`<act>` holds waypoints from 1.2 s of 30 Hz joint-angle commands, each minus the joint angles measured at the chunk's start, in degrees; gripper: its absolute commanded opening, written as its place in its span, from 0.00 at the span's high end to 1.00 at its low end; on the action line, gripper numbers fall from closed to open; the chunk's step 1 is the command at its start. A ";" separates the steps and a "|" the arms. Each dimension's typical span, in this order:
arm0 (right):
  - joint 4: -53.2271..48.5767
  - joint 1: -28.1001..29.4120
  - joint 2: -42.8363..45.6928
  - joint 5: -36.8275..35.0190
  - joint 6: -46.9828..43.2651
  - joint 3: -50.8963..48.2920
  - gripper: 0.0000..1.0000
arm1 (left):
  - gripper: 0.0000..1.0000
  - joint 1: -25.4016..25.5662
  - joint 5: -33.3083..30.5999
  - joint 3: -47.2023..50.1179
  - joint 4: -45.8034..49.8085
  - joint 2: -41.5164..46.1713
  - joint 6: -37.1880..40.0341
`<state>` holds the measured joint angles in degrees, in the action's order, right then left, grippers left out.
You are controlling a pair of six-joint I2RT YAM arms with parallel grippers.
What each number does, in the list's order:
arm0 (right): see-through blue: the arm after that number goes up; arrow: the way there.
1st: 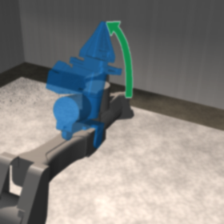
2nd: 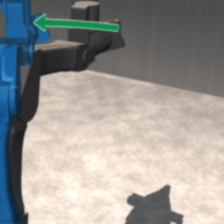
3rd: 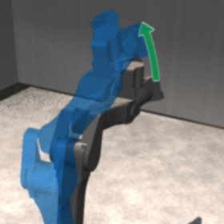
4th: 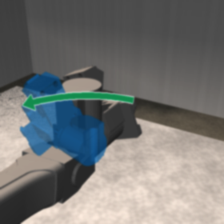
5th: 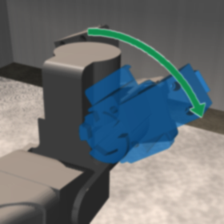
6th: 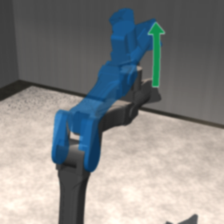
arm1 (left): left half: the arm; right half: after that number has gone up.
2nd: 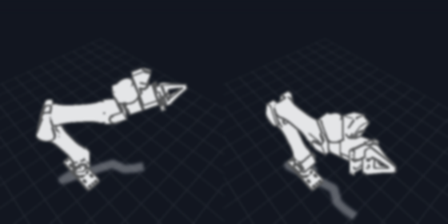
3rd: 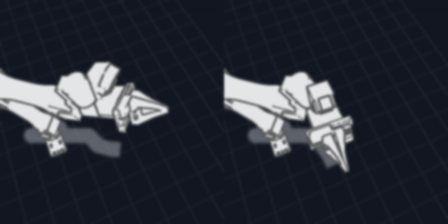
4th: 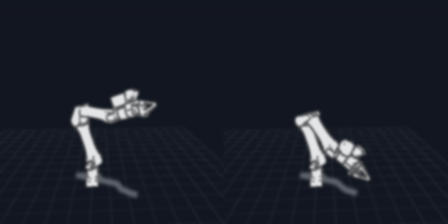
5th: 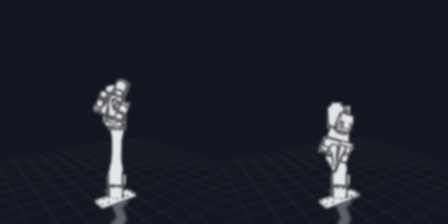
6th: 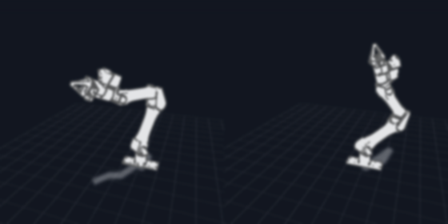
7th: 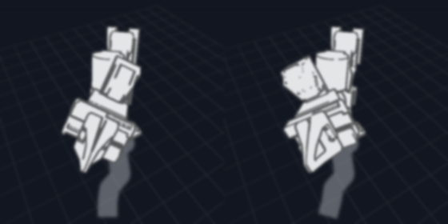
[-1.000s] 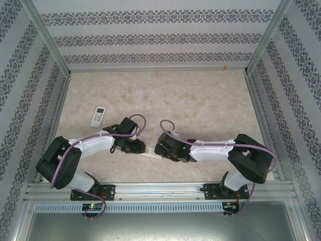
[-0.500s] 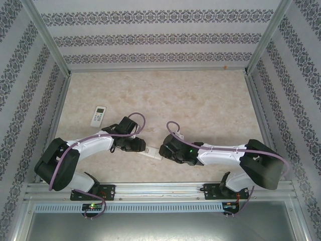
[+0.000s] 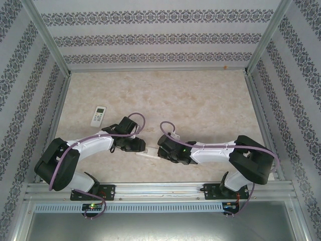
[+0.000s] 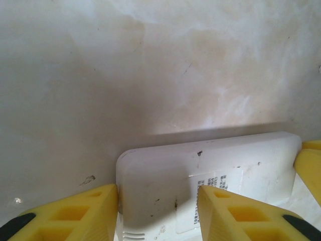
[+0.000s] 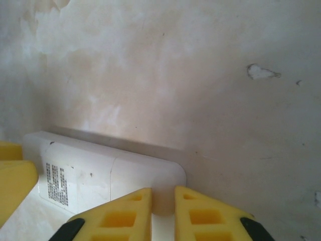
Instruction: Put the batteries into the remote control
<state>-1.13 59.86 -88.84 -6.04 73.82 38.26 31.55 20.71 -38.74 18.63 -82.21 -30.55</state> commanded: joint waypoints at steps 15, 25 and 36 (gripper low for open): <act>-4.66 10.65 -2.41 -12.31 7.46 4.16 0.77 | 0.53 0.80 3.47 1.40 -11.03 -0.57 -5.32; -13.57 7.69 14.56 -16.47 -20.04 1.02 0.37 | 0.35 -1.29 -3.44 2.86 -2.57 12.59 -4.94; -29.99 6.26 -6.91 -4.79 -59.14 23.27 0.05 | 0.15 -14.86 2.10 10.17 0.38 38.89 -12.46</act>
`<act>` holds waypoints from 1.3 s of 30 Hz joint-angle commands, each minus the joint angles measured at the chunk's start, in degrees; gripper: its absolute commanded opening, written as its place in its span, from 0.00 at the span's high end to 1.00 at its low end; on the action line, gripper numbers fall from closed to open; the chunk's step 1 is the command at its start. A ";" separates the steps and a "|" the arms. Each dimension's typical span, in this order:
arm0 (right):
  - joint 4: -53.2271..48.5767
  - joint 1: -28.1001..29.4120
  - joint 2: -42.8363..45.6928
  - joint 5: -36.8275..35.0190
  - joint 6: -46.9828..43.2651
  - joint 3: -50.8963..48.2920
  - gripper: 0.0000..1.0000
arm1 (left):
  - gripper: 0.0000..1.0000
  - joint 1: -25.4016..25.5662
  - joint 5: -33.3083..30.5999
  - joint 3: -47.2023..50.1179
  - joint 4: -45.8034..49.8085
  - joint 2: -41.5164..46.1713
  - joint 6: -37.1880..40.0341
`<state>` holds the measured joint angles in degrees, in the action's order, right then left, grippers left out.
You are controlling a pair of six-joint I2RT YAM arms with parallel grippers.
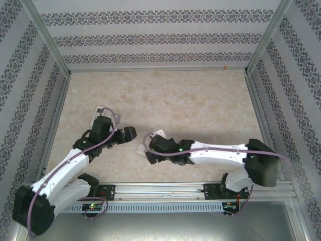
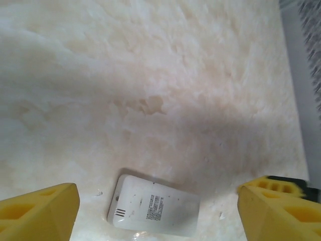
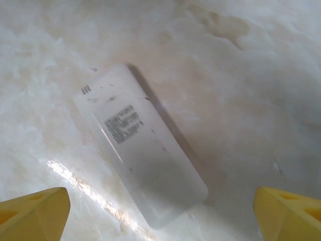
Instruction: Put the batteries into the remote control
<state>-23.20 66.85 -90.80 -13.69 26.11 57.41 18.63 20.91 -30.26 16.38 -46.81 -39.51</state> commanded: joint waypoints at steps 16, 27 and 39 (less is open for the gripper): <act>-10.09 -4.54 -17.98 10.76 -11.62 12.82 0.49 | 0.11 -4.49 8.54 7.14 2.43 8.32 -9.44; 7.66 -5.16 -6.58 23.10 1.93 7.13 0.53 | 0.16 -4.21 19.85 6.91 -6.36 4.74 -15.96; 16.88 -5.16 -7.29 26.58 12.03 7.55 0.52 | 0.57 -3.65 14.18 5.27 2.84 4.90 -12.46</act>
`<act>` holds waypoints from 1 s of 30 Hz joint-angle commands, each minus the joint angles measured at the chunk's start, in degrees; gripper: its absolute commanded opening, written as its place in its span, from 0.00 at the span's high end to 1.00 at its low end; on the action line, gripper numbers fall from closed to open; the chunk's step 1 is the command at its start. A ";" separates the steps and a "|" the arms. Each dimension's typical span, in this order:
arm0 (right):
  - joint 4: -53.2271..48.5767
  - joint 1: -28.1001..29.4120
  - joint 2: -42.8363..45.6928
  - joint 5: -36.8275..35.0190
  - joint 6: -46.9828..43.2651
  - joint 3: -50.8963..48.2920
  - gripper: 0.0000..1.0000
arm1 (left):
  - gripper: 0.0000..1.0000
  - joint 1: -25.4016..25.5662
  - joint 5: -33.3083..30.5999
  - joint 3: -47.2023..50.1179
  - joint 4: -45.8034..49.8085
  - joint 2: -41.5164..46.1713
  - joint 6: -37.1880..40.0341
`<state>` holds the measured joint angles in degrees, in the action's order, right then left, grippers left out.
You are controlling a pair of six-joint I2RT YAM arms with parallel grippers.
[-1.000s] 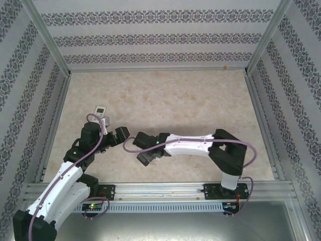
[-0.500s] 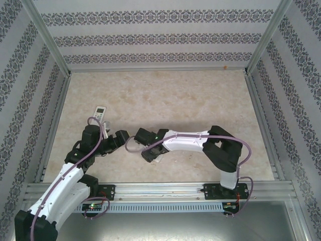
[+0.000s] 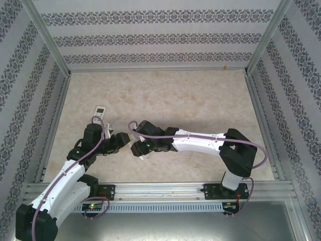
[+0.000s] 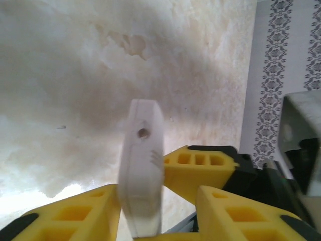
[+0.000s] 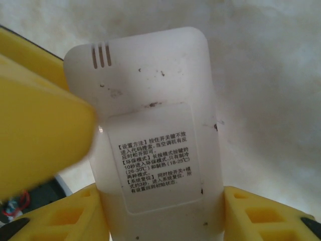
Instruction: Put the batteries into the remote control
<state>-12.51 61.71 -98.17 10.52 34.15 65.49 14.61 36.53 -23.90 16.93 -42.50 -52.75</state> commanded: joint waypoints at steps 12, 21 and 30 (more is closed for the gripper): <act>4.84 -0.50 3.82 1.68 6.37 -0.09 0.27 | 0.96 0.46 -16.46 -13.60 20.69 -5.24 13.31; 3.81 -5.15 20.82 -4.56 9.73 -14.61 0.14 | 1.00 0.84 -47.46 -41.16 45.47 -36.94 26.69; 1.49 -7.03 33.18 -8.77 11.72 -24.57 0.10 | 1.00 1.25 -64.83 -64.94 47.79 -65.26 28.44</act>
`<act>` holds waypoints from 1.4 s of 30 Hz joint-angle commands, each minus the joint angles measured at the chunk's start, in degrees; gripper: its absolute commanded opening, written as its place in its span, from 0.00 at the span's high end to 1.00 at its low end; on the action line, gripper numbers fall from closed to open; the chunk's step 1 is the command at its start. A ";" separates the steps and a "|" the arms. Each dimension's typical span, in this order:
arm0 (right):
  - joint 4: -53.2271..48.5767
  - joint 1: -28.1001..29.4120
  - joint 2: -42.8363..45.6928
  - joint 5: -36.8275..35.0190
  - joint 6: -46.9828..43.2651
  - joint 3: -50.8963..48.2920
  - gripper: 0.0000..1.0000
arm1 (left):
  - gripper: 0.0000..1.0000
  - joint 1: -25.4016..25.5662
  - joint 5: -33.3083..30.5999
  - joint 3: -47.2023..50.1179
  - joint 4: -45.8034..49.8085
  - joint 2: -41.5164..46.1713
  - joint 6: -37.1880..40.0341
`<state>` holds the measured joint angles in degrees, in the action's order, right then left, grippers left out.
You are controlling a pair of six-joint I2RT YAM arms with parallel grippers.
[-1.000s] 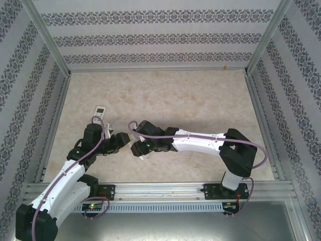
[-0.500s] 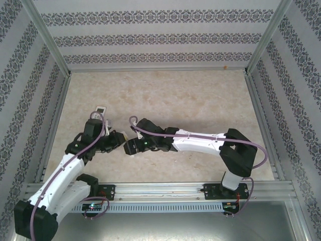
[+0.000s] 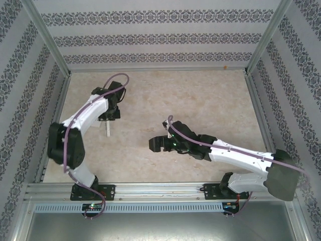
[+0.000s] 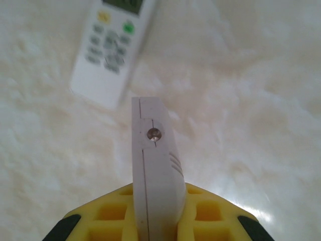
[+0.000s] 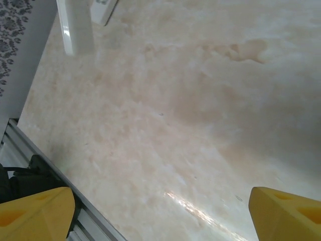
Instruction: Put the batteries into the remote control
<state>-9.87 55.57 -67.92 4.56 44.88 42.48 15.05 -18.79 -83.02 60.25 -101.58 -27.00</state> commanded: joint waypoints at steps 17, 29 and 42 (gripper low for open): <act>-8.05 -14.78 20.88 3.79 -0.04 -9.47 0.05 | 0.80 3.03 -10.56 -29.63 6.81 -35.22 2.68; -19.59 -31.12 26.76 11.59 -7.98 -6.67 0.04 | 0.55 4.91 -1.38 -25.68 -1.84 -30.57 1.45; -6.39 -47.49 16.55 -17.52 -26.40 -9.52 0.02 | 0.08 4.88 18.21 21.19 -42.68 23.63 8.41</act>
<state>-25.15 10.44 -49.23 0.03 25.98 35.05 19.55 -4.49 -70.94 32.12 -86.37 -22.35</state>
